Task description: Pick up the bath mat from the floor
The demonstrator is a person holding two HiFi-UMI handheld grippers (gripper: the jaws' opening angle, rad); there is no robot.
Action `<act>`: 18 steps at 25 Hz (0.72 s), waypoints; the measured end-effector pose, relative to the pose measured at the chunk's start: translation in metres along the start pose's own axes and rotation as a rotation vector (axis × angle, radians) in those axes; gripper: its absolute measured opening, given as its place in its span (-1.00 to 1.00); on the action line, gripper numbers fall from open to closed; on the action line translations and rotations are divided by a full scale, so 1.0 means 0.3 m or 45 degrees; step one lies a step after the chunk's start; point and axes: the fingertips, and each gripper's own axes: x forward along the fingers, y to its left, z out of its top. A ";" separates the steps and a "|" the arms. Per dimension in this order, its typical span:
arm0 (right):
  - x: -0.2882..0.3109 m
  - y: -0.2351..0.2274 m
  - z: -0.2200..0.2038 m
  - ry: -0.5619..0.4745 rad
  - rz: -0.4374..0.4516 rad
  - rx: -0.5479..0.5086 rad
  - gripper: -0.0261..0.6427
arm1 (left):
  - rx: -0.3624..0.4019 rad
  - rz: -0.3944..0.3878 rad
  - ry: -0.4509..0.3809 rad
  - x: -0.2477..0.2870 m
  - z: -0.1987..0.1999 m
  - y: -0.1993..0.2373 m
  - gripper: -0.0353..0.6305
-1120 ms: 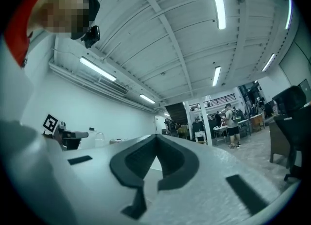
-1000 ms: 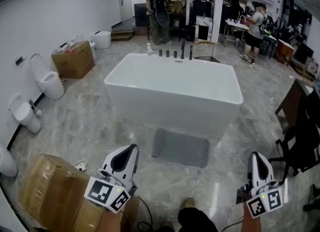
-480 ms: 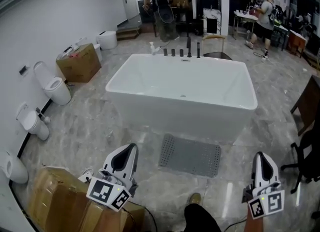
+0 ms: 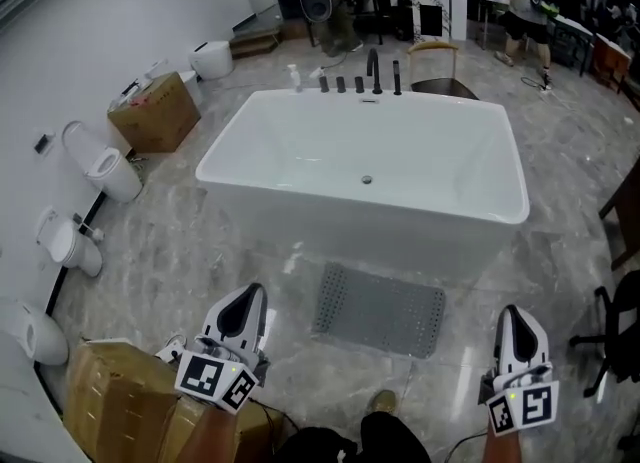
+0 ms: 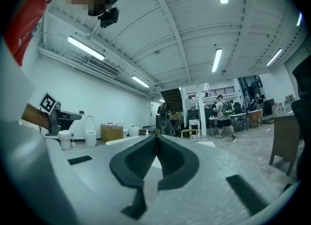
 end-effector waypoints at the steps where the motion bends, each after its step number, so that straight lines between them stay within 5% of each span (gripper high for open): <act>1: 0.028 -0.013 -0.024 0.016 0.001 -0.001 -0.91 | -0.002 0.007 0.015 0.028 -0.019 0.004 -0.86; 9: 0.190 -0.060 -0.240 0.167 -0.018 0.023 -0.91 | -0.026 -0.011 0.168 0.220 -0.265 0.065 -0.86; 18: 0.330 -0.085 -0.628 0.349 -0.072 0.053 -0.90 | -0.061 -0.061 0.354 0.436 -0.741 0.157 -0.86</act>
